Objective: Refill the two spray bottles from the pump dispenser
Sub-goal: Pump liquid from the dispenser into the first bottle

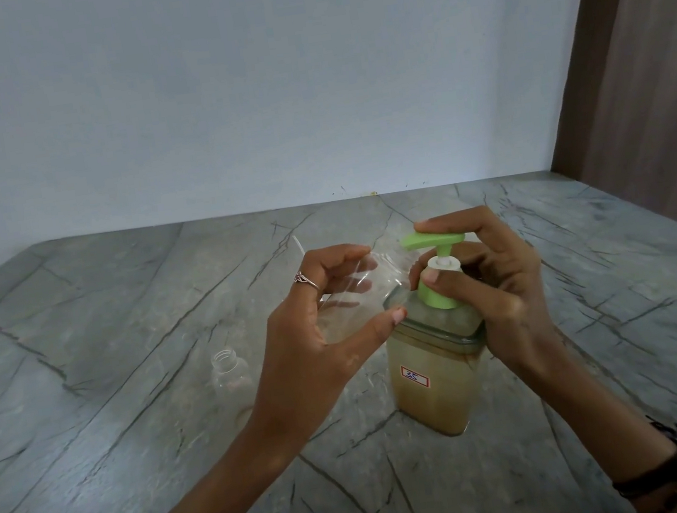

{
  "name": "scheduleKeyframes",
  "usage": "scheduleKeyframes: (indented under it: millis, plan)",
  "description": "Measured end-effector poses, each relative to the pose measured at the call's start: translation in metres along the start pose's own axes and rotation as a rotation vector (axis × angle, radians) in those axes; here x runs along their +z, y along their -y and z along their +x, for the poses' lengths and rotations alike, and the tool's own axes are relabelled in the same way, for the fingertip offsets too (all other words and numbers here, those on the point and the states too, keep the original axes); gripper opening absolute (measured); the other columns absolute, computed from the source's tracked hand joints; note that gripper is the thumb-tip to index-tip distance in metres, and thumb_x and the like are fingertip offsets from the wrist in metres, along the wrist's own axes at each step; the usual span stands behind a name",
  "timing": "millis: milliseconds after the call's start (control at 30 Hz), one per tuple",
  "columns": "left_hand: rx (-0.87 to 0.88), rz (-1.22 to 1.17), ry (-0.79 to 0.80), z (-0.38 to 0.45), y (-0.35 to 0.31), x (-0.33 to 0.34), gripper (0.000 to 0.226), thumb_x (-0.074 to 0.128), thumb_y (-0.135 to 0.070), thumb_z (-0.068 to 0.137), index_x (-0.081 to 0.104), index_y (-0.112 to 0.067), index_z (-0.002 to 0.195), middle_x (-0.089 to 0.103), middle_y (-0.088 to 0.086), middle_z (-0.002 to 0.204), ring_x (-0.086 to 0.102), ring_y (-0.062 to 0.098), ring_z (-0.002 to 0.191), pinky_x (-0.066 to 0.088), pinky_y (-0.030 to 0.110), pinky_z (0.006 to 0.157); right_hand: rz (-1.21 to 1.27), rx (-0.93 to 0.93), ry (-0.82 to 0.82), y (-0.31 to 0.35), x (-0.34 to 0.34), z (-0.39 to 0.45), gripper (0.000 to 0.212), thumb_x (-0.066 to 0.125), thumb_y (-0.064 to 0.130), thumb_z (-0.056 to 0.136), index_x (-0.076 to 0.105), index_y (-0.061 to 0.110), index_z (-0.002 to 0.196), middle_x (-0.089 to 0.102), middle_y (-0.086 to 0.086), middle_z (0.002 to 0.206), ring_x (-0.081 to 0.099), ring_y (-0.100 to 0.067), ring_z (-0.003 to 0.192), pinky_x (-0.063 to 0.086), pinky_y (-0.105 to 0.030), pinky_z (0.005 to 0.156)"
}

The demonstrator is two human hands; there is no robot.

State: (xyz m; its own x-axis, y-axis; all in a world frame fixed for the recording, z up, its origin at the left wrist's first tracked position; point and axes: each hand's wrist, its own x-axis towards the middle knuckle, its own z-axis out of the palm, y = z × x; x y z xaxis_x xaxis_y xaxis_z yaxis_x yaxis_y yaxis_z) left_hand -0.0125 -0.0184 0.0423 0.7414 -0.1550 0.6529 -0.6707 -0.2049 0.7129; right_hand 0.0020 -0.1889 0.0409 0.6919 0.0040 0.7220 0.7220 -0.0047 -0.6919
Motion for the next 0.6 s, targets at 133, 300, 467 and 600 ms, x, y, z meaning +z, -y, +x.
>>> scheduleKeyframes:
  millis: [133,300,467,600]
  plan:
    - [-0.003,-0.003,0.0,0.0,-0.0007,-0.0002,0.045,0.072,-0.035,0.067,0.052,-0.034,0.107,0.063,-0.016,0.11,0.064,0.003,0.098,0.052,0.016,0.08,0.027,0.013,-0.006,0.0005,0.0003,0.0016,0.025,0.063,0.022,0.071,0.066,0.032,0.094,0.071,-0.007,0.072,0.069,-0.02,0.068,0.053,-0.031,0.063]
    - [-0.01,-0.01,-0.003,-0.0012,-0.0016,0.0011,0.045,0.073,-0.035,0.067,0.053,-0.032,0.107,0.064,-0.015,0.108,0.064,0.005,0.097,0.051,0.015,0.08,0.011,0.008,-0.02,0.0042,0.0008,0.0037,0.021,0.063,0.023,0.068,0.065,0.037,0.083,0.071,-0.003,0.07,0.069,-0.021,0.065,0.052,-0.03,0.057]
    - [-0.015,-0.011,0.003,-0.0019,-0.0009,0.0024,0.045,0.074,-0.034,0.066,0.054,-0.032,0.107,0.064,-0.014,0.108,0.064,0.004,0.097,0.05,0.013,0.08,-0.021,0.0,-0.028,0.0084,0.0019,0.0073,0.01,0.062,0.024,0.064,0.061,0.03,0.071,0.07,0.004,0.068,0.068,-0.022,0.061,0.049,-0.026,0.052]
    - [-0.016,-0.012,0.003,-0.0015,-0.0008,0.0019,0.045,0.073,-0.033,0.067,0.053,-0.032,0.107,0.064,-0.014,0.109,0.064,0.005,0.098,0.049,0.013,0.08,-0.038,-0.025,-0.015,0.0076,0.0021,0.0053,0.017,0.063,0.024,0.068,0.062,0.037,0.079,0.07,-0.004,0.072,0.067,-0.028,0.063,0.051,-0.037,0.054]
